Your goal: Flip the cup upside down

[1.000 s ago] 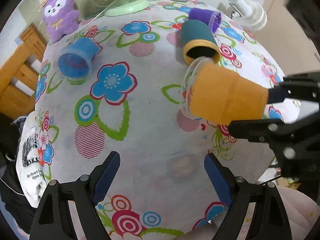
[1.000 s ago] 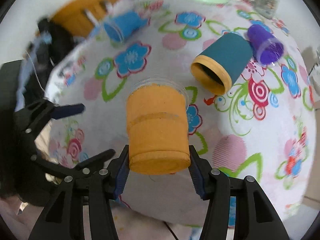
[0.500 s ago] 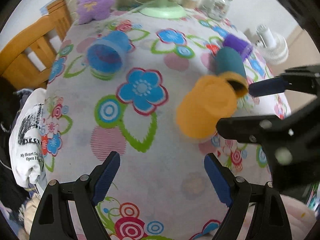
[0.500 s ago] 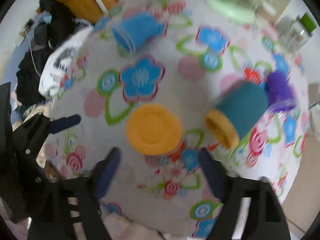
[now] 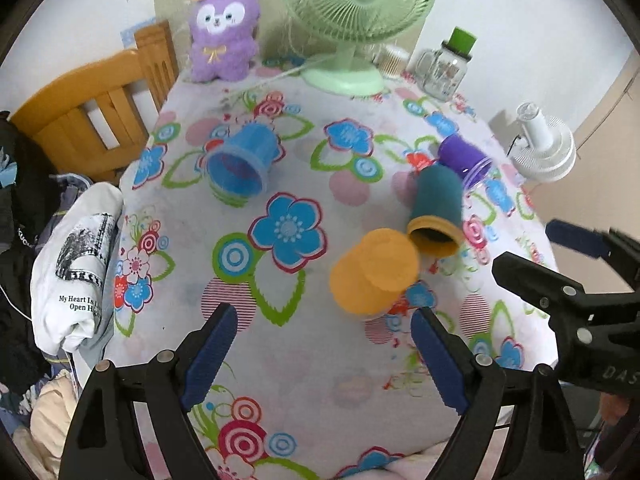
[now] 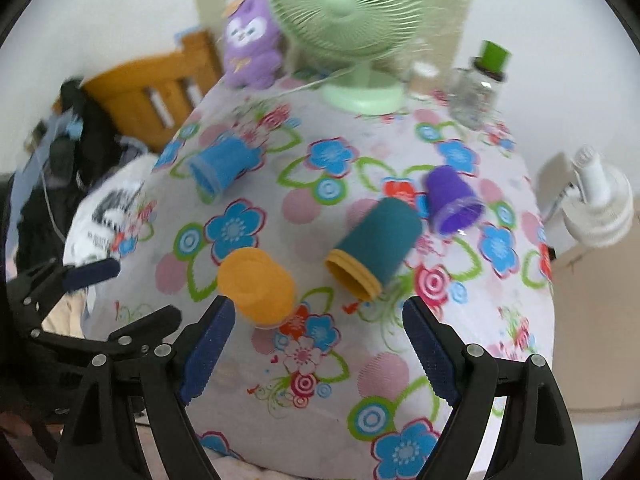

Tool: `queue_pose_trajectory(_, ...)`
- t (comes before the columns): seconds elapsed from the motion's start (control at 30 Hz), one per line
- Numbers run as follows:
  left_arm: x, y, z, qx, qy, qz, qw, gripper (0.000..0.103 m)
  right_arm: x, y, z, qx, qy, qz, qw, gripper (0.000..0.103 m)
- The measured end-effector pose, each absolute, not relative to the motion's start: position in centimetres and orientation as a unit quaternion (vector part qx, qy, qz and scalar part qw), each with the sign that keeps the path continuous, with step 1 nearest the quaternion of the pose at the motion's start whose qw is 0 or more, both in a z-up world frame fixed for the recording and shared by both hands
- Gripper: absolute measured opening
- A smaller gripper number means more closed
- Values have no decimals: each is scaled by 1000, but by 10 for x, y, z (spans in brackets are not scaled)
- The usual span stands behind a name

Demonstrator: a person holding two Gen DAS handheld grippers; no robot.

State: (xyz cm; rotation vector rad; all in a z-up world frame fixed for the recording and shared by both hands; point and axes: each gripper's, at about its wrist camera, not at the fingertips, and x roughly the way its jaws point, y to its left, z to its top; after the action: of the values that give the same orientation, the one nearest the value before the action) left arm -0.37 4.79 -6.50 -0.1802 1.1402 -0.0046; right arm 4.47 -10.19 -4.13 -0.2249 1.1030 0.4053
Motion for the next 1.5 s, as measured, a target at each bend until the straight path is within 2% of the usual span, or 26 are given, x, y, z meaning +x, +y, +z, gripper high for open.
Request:
queue_pose_trajectory(0.1, -9, 39, -51, -87, 528, 2, 844, 93, 36, -118, -30, -85, 506, 168, 842, 88)
queue_pose_trajectory(0.23, -16, 28, -34, -89, 513, 11, 854, 96, 25, -137, -15, -53, 489, 141, 859, 94)
queue_pose_trajectory(0.47, -29, 18, -17, -85, 490, 39, 866, 97, 11, -154, 2, -32, 470, 121, 874, 95)
queue_pose_trajectory(1.5, -44, 10, -5, -92, 473, 69, 874, 100, -2, -174, 8, -27, 451, 102, 886, 96)
